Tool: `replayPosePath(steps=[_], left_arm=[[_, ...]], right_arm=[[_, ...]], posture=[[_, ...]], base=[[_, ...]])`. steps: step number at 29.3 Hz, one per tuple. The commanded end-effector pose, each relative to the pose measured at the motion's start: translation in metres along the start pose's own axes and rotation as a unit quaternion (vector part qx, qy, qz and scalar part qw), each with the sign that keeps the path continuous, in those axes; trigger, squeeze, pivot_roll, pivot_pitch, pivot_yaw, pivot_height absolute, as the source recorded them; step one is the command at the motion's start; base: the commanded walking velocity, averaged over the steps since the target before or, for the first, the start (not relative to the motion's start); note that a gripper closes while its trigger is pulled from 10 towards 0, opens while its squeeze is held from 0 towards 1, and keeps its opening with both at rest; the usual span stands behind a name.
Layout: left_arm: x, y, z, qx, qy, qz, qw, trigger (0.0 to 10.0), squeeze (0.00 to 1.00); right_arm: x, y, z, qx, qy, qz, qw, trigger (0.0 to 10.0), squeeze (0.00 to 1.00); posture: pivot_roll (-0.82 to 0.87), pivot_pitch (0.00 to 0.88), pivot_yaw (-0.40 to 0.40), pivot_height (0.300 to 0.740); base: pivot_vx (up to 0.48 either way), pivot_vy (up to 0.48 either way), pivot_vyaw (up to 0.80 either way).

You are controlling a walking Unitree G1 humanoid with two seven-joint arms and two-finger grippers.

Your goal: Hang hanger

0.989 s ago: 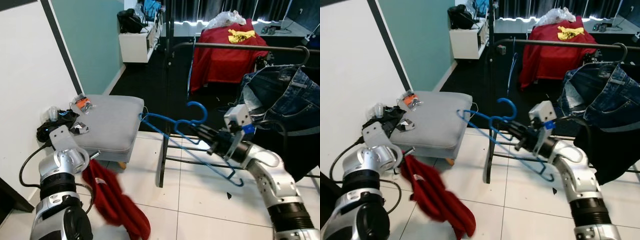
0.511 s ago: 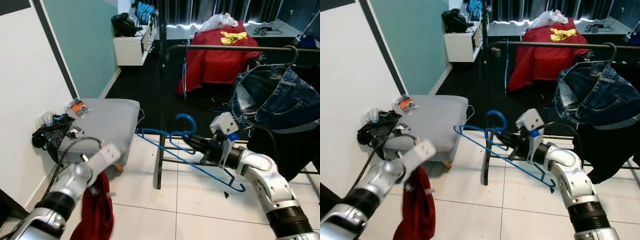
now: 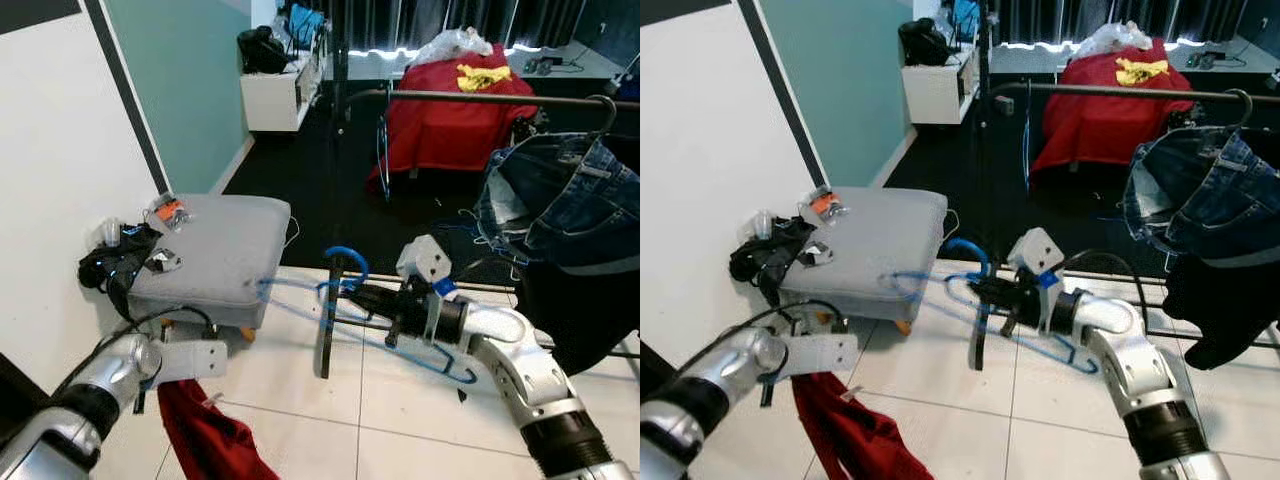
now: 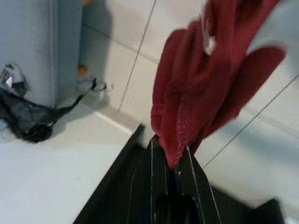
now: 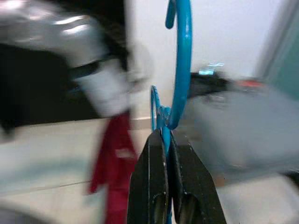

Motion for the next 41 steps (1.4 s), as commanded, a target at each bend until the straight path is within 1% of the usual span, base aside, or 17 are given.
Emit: replayPosePath(steps=[1,2,5,7,8,9,15,17,20,25,26,28,29,31,32,34,41], left_arm=[[-0.003,-0.005,0.000,-0.012,-0.010,-0.002,1.000,10.0,0.00],[-0.007,0.004,-0.005,-0.042,-0.019,0.013,0.999,10.0,0.00],[-0.013,0.014,-0.013,-0.069,-0.030,0.032,0.997,10.0,0.00],[-0.027,0.030,-0.024,-0.096,-0.053,0.068,0.992,10.0,0.00],[-0.027,0.030,-0.024,-0.096,-0.053,0.068,0.992,10.0,0.00],[-0.036,0.039,-0.032,-0.096,-0.068,0.087,0.989,10.0,0.00],[-0.042,0.043,-0.040,-0.072,-0.056,0.092,0.992,10.0,0.00],[-0.045,0.044,-0.046,-0.063,-0.040,0.090,0.993,10.0,0.00],[-0.057,0.057,-0.060,-0.062,-0.020,0.101,0.993,10.0,0.00],[-0.062,0.063,-0.062,-0.071,-0.024,0.106,0.992,10.0,0.00],[-0.066,0.066,-0.063,-0.076,-0.024,0.107,0.991,10.0,0.00],[-0.066,0.066,-0.063,-0.076,-0.024,0.107,0.991,10.0,0.00],[-0.071,0.072,-0.067,-0.090,-0.021,0.112,0.989,10.0,0.00],[-0.071,0.072,-0.067,-0.090,-0.021,0.112,0.989,10.0,0.00],[-0.082,0.088,-0.076,-0.112,-0.015,0.132,0.985,10.0,0.00],[-0.085,0.092,-0.079,-0.117,-0.015,0.139,0.983,10.0,0.00],[-0.083,0.095,-0.081,-0.108,-0.005,0.135,0.985,10.0,0.00]], right_arm=[[0.002,0.003,-0.005,0.007,0.015,0.008,1.000,10.0,0.00],[0.002,0.000,-0.013,0.024,0.038,0.003,0.999,10.0,0.00],[0.000,-0.007,-0.022,0.037,0.067,-0.018,0.997,10.0,0.00],[-0.004,-0.017,-0.030,0.056,0.095,-0.044,0.993,10.0,0.00],[-0.004,-0.017,-0.030,0.056,0.095,-0.044,0.993,10.0,0.00],[-0.004,-0.024,-0.026,0.036,0.091,-0.067,0.993,10.0,0.00],[0.001,-0.028,-0.016,0.006,0.078,-0.089,0.993,10.0,0.00],[0.007,-0.028,-0.011,-0.008,0.074,-0.097,0.993,10.0,0.00],[0.026,-0.027,0.002,-0.046,0.058,-0.111,0.991,10.0,0.00],[0.033,-0.028,0.008,-0.048,0.043,-0.115,0.991,10.0,0.00],[0.040,-0.024,0.009,-0.041,0.047,-0.103,0.993,10.0,0.00],[0.040,-0.024,0.009,-0.041,0.047,-0.103,0.993,10.0,0.00],[0.048,-0.023,0.007,-0.034,0.061,-0.098,0.993,10.0,0.00],[0.048,-0.023,0.007,-0.034,0.061,-0.098,0.993,10.0,0.00],[0.064,-0.025,0.004,-0.032,0.087,-0.109,0.990,10.0,0.00],[0.069,-0.026,0.005,-0.034,0.088,-0.114,0.989,10.0,0.00],[0.080,-0.020,0.005,-0.024,0.092,-0.099,0.990,10.0,0.00]], posture=[[0.02,0.035,0.075,0.740],[0.02,0.039,0.077,0.740],[0.02,0.047,0.077,0.740],[0.02,0.054,0.073,0.740],[0.02,0.054,0.073,0.740],[0.03,0.070,0.071,0.740],[0.03,0.078,0.067,0.740],[0.03,0.088,0.068,0.740],[0.03,0.104,0.061,0.740],[0.03,0.109,0.061,0.740],[0.03,0.121,0.062,0.740],[0.03,0.121,0.062,0.740],[0.02,0.134,0.054,0.740],[0.02,0.134,0.054,0.740],[0.02,0.152,0.042,0.740],[0.02,0.155,0.035,0.740],[0.02,0.155,0.027,0.740]], base=[[0.000,0.000,0.00],[0.000,0.000,0.00],[0.000,0.000,0.00],[0.000,0.000,0.00],[0.000,0.000,0.00],[0.000,0.000,0.00],[0.000,0.000,0.00],[0.000,0.000,0.00],[0.000,0.000,0.00],[0.000,0.000,0.00],[0.000,0.000,0.00],[0.000,0.000,0.00],[0.000,0.000,0.00],[0.000,0.000,0.00],[0.000,0.000,0.00],[0.000,0.000,0.00],[0.000,0.000,0.00]])
Point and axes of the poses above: a point about 5 cm out from each wrist's last joint towards the gripper, its own x axis pointing out of the wrist towards the gripper, its own y axis along the axis of the wrist's last joint, z = x × y, the point moved 5 cm from there along x, pointing out of the wrist towards the gripper, and after that the axes turned 5 degrees about -x, right-handed, at the moved point
